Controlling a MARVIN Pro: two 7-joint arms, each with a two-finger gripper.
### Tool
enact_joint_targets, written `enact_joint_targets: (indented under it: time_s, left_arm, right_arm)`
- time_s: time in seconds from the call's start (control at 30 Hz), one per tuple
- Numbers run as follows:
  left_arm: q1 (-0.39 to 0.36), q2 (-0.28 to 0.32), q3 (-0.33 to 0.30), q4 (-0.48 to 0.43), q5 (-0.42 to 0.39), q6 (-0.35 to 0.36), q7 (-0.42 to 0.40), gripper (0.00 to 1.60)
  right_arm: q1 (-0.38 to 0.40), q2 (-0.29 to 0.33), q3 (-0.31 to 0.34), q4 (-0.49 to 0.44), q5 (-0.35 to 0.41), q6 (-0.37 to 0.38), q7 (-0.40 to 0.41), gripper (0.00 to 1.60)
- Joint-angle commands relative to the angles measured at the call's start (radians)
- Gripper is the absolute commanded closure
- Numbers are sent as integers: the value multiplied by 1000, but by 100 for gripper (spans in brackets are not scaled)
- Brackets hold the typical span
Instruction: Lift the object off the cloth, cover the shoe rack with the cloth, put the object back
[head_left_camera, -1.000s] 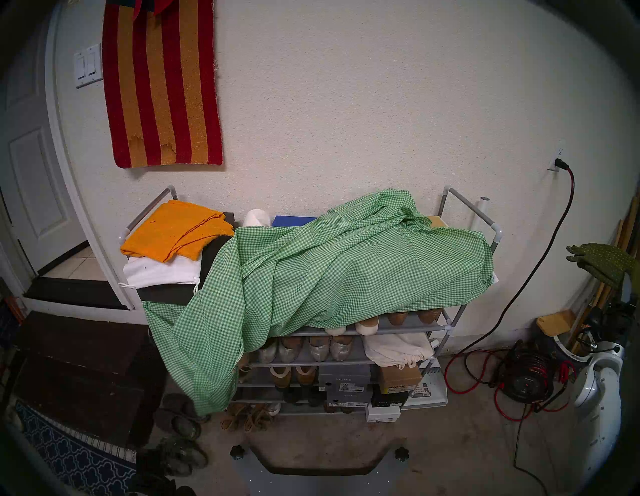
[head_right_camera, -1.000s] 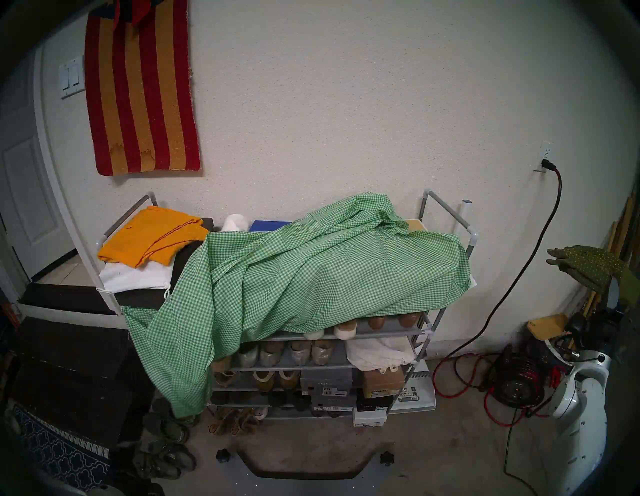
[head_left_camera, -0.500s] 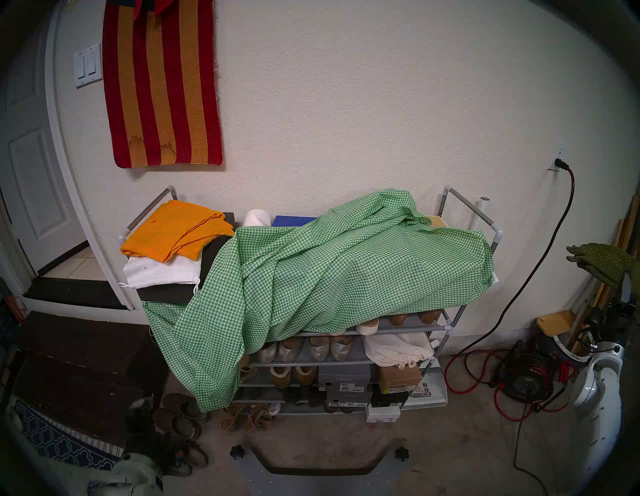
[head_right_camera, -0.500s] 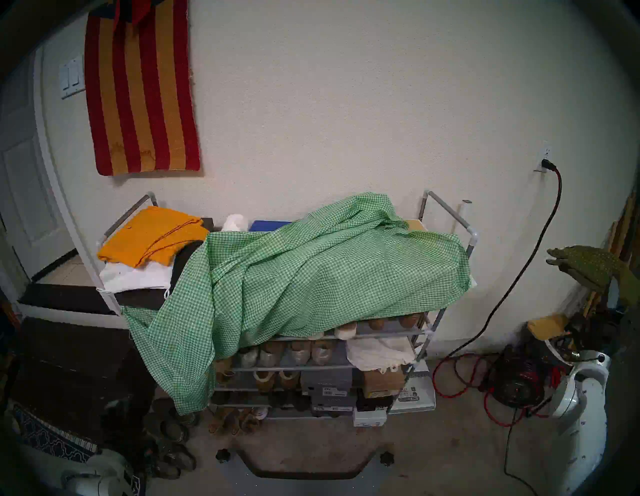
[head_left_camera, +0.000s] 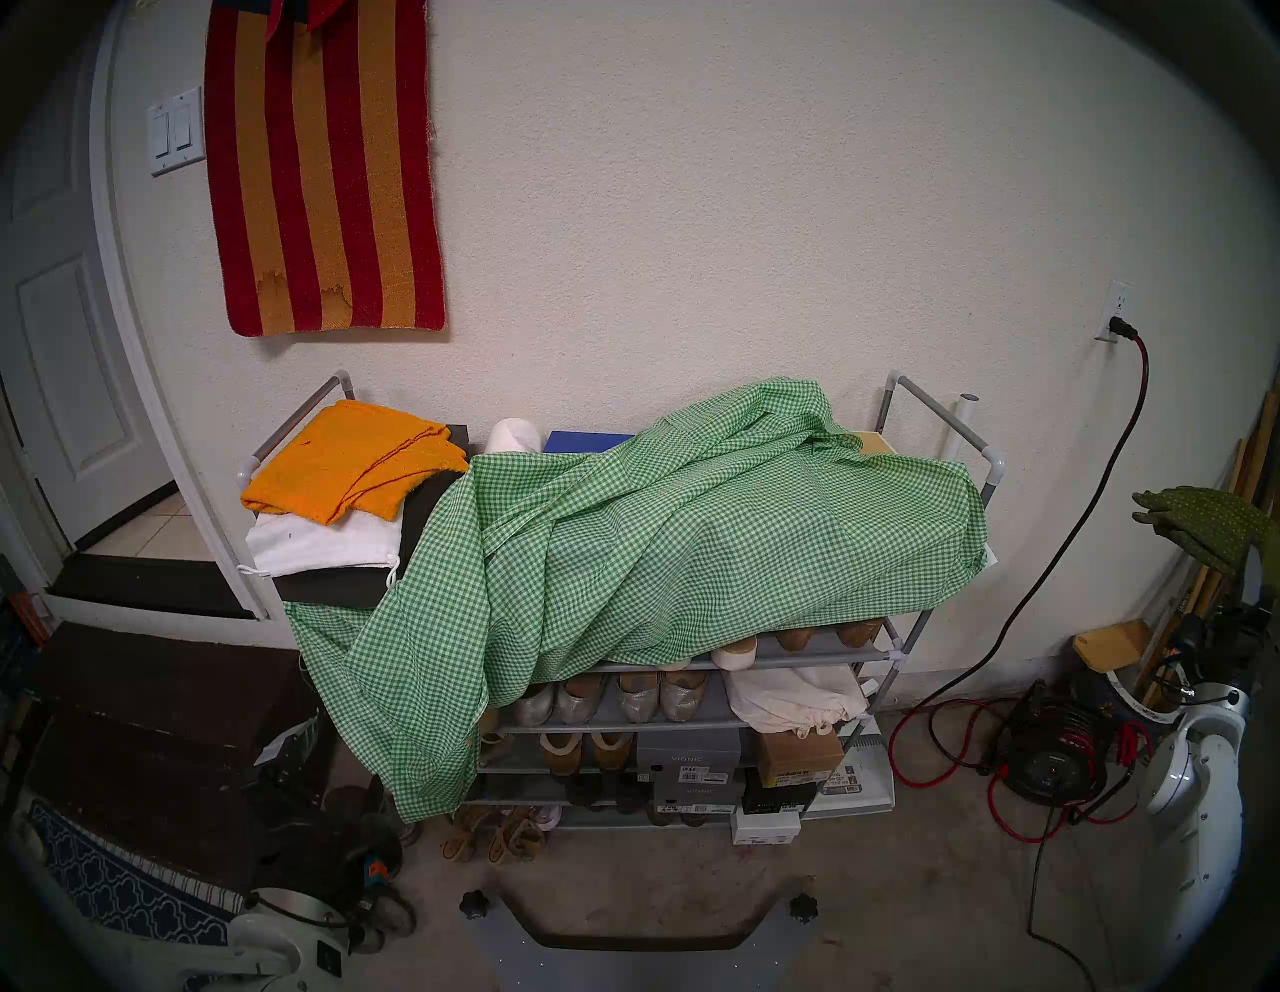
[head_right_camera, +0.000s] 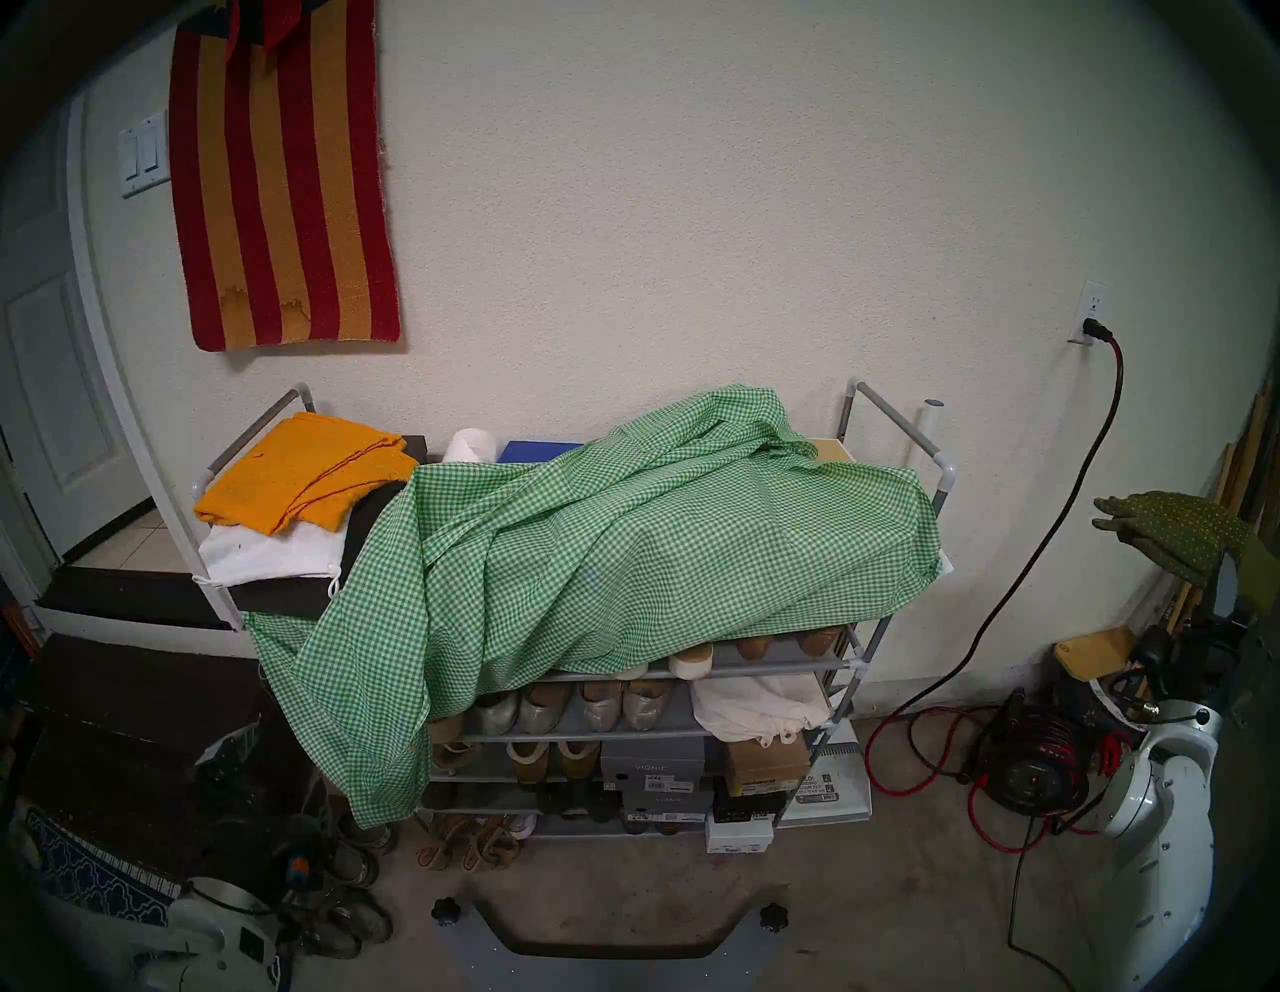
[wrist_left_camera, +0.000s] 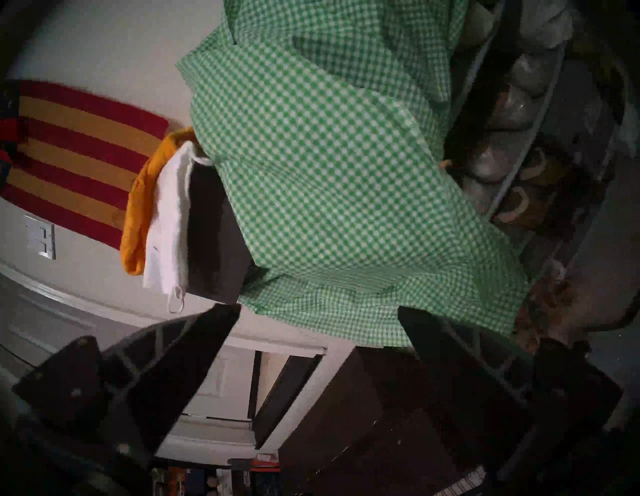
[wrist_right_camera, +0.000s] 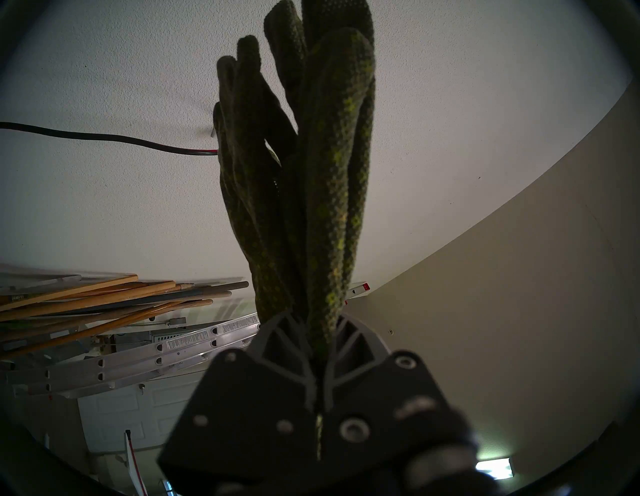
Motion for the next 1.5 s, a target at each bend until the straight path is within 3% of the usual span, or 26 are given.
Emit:
enact_joint_targets:
  time_s: [0.0,0.17,0.33,0.63,0.87,1.07,1.47]
  left_arm:
    - [103,39,-122,4,-80,-93,93,0]
    - [118,81,-190,-11,-96,-151,137,0]
    - [154,141,-186,-11,-63,-207,122,0]
    - [156,186,-202,-11,-81,-311,-11,0]
    - [102,205,-224,-11,-86,-378,-169,0]
    - [58,213,-219,-11,-95,-460,-251,0]
    - [-71,153,-193,-11,-143,-455,-441,0]
  right_arm:
    - [-2,1,-2,-1,-2,-2,1,160]
    - [-2,1,-2,-1,-2,-2,1,160]
    - [-2,1,-2,-1,-2,-2,1,160]
    - [-2,1,-2,-1,-2,-2,1,160]
    - [-2,1,-2,-1,-2,-2,1,160]
    - [-2,1,-2,-1,-2,-2,1,160]
    - [-2,1,-2,-1,-2,-3,1,160]
